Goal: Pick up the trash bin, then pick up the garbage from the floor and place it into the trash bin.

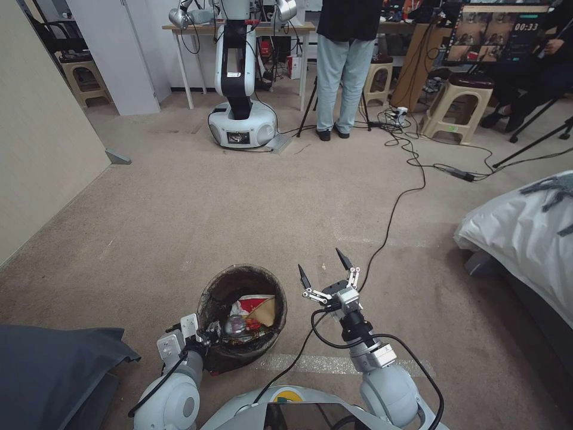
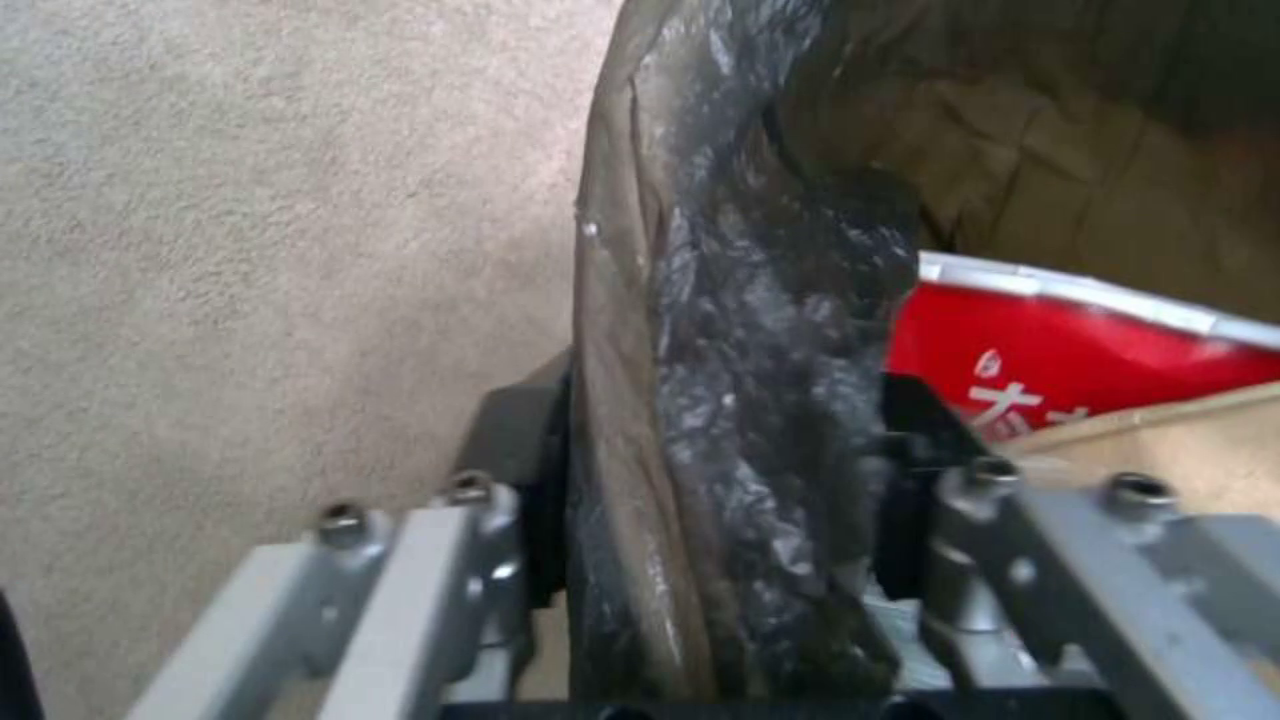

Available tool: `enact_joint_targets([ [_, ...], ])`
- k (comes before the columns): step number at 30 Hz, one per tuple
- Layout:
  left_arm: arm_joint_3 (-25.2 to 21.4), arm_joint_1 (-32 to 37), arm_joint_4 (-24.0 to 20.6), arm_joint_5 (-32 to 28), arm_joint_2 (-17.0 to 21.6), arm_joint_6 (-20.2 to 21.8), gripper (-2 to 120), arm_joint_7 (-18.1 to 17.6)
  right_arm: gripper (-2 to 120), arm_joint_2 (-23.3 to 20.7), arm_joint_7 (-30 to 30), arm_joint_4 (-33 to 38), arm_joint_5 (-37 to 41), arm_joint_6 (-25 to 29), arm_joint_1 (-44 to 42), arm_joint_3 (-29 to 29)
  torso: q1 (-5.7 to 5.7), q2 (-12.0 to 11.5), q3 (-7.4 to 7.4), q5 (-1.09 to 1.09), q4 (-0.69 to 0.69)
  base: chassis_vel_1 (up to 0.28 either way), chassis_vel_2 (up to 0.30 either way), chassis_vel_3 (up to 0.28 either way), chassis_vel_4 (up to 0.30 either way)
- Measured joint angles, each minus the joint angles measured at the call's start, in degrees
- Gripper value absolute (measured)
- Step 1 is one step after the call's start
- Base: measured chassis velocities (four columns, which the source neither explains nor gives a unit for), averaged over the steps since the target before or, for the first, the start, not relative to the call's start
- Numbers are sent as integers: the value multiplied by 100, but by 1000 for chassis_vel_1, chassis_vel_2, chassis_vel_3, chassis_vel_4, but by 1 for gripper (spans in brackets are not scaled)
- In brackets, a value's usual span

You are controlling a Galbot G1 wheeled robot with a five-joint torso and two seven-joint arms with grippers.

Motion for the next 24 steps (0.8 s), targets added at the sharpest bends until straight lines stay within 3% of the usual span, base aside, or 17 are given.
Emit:
enact_joint_targets([
  [11,22,-41,9,118,-10,-506,80,126,100,-3,-36,-6,-15,10,-3,-20,0,0,0,2,1,0,0,0,0],
  [13,24,-48,-11,190,-17,-748,91,163,100,-3,-55,-6,-20,31,-10,-28,0,-1,0,1,2,0,0,0,0],
  [24,11,-60,-103,421,-20,-1243,98,316,100,7,-96,-20,-62,81,-52,-60,0,0,0,2,1,0,0,0,0],
])
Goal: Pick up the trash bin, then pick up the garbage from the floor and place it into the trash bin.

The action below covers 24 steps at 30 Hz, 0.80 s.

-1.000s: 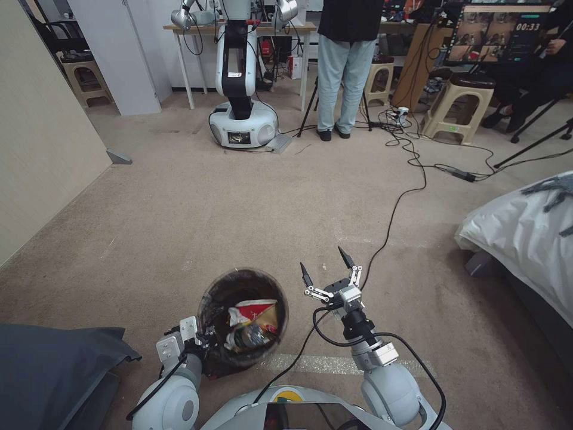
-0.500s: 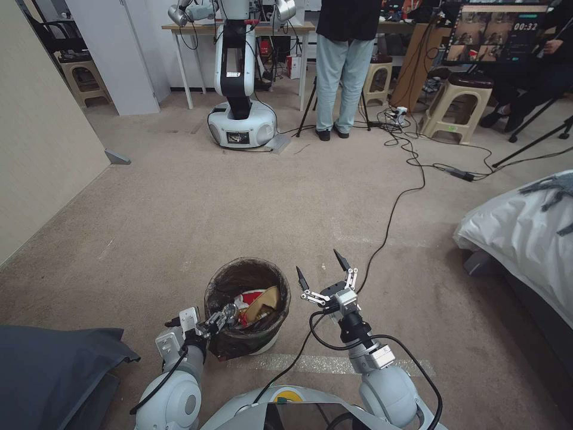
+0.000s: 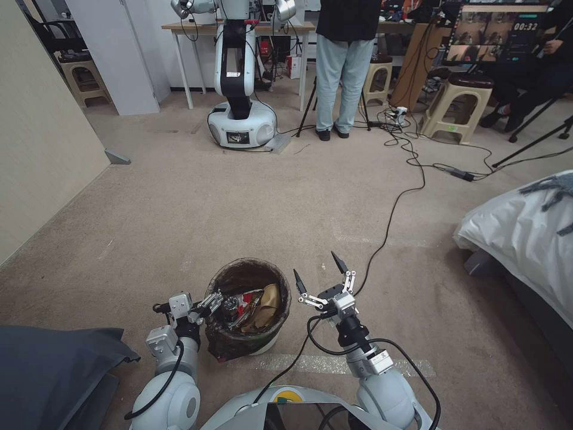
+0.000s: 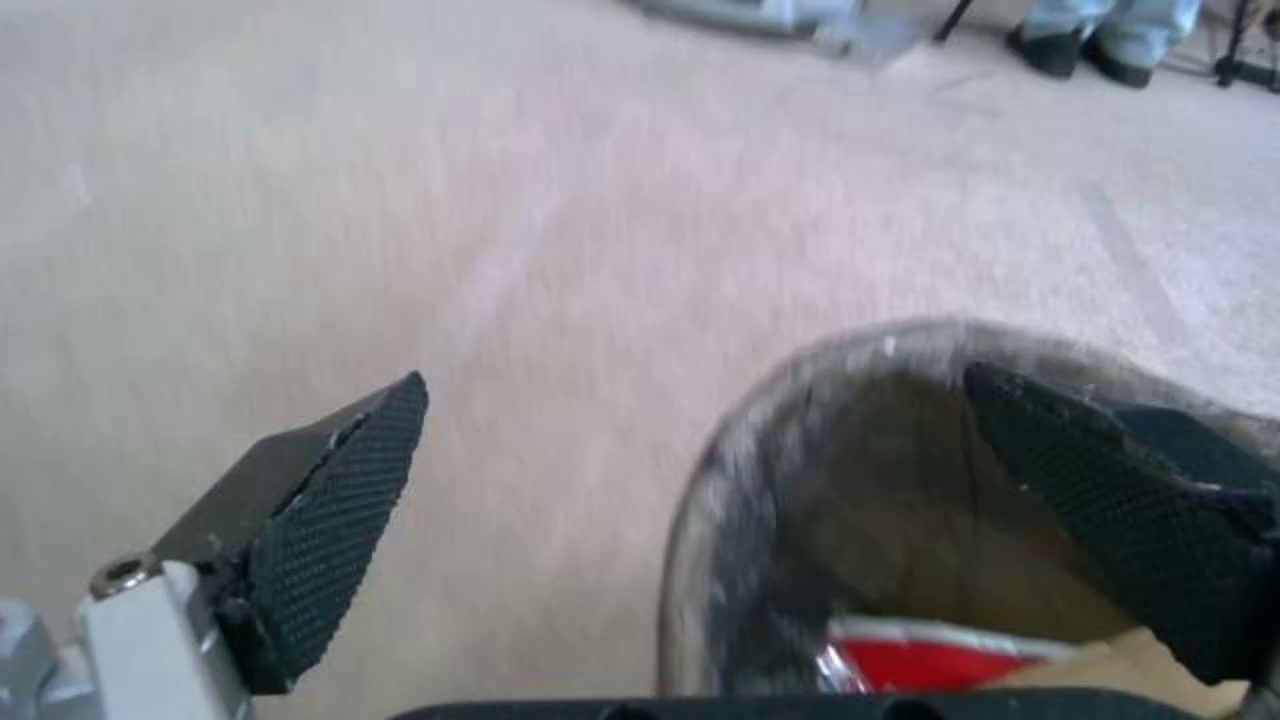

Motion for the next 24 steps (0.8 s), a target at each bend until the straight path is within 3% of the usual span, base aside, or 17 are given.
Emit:
enact_joint_targets([
  [6,-1,1,-6,21,0,-26,99,12,100,2,-2,-2,-4,4,-3,-1,0,0,0,0,0,0,0,0,0],
  [8,-13,68,-98,603,-9,-496,100,240,100,37,4,-12,-29,87,-14,-14,0,0,0,0,0,0,0,0,0],
  [10,-14,80,-105,676,-12,-542,100,267,100,46,23,-12,-33,100,-16,-20,0,0,0,0,0,0,0,0,0],
  [13,-36,211,-126,1502,-44,-1005,100,555,100,128,367,13,-199,17,-21,-55,0,0,-1,0,0,0,0,0,0],
  [23,-80,345,-60,2297,-103,-1564,100,758,100,209,669,-6,-281,-85,-3,-60,0,0,-1,-1,1,0,0,0,0],
  [24,-176,428,15,2716,-178,-2194,100,726,100,294,865,-34,-368,-182,-13,-16,0,0,-1,-2,-1,0,0,0,0],
])
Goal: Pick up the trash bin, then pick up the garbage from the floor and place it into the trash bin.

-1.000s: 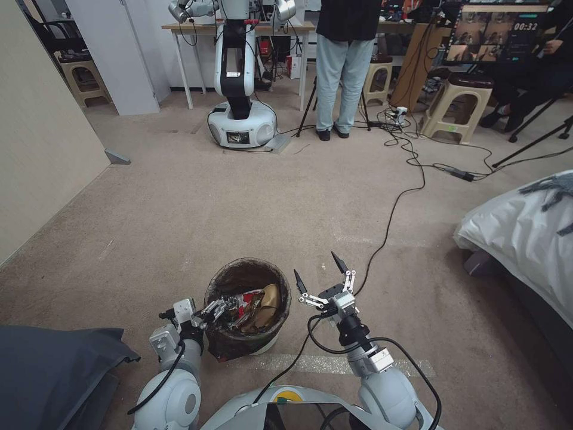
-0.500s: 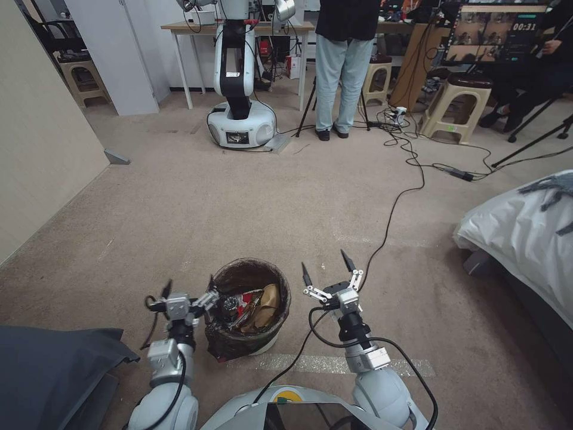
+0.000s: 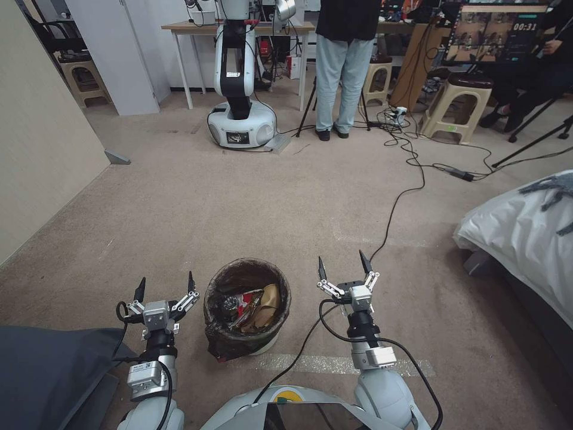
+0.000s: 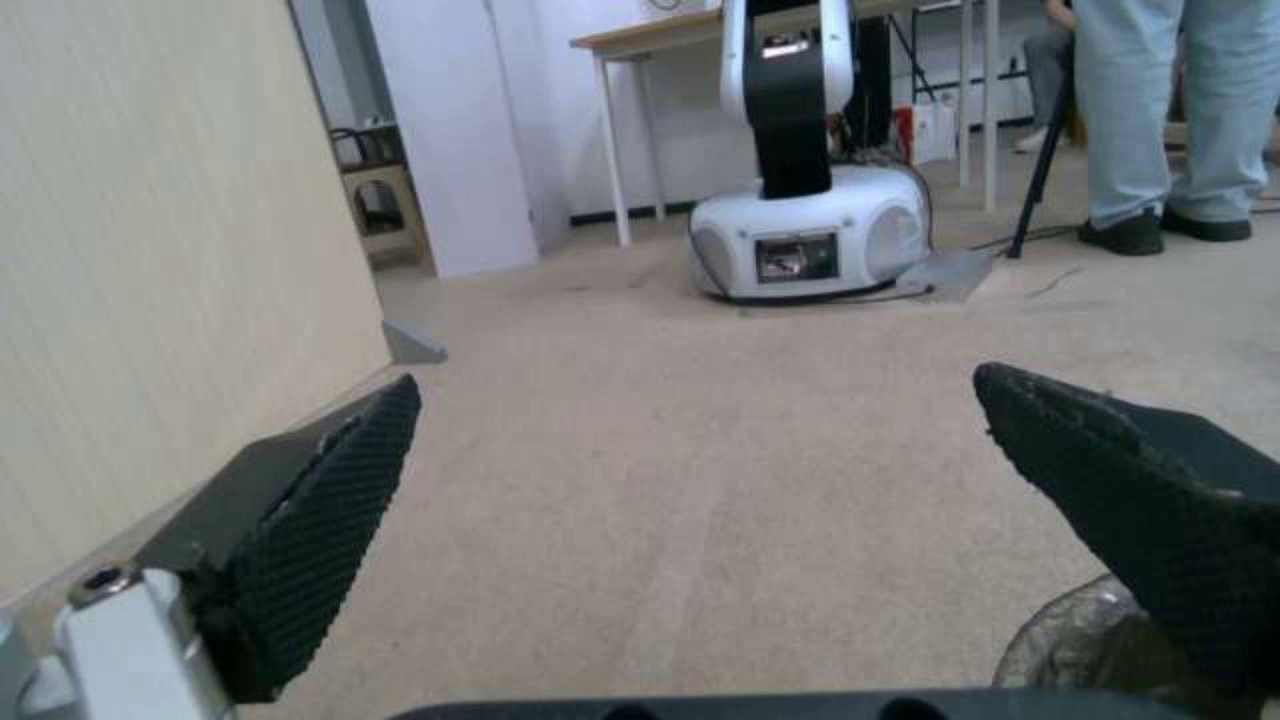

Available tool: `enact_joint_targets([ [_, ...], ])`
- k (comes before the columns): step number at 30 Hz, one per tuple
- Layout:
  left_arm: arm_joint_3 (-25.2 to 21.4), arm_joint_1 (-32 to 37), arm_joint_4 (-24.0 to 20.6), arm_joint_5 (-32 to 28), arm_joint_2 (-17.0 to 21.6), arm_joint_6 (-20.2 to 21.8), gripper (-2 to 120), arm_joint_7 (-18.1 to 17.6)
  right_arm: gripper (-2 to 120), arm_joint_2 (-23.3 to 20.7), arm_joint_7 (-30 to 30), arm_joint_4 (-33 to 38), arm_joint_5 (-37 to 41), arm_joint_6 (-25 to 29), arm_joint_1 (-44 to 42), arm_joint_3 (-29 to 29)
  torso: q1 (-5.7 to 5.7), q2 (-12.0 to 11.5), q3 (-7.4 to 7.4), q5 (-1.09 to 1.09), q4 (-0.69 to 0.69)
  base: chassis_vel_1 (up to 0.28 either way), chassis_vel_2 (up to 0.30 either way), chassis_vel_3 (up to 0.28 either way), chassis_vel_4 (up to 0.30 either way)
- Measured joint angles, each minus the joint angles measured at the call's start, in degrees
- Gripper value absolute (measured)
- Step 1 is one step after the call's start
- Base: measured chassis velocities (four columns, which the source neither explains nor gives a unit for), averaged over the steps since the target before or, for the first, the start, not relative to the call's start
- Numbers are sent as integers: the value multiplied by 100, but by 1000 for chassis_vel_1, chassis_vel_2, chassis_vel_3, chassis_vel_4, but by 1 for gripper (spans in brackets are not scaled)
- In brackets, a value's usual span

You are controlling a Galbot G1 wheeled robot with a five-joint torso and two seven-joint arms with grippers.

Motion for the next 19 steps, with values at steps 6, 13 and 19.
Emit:
enact_joint_targets([
  [6,-321,242,101,298,-65,-993,100,-139,100,296,333,-32,-145,-66,-63,238,0,0,0,2,2,0,0,0,0],
  [13,-413,247,118,384,-55,-1150,100,-115,100,346,325,30,-159,-59,-143,311,0,0,0,2,1,0,0,0,0],
  [19,-410,246,117,376,-52,-1132,100,-122,100,344,313,33,-159,-55,-143,310,0,0,0,2,1,0,0,0,0],
])
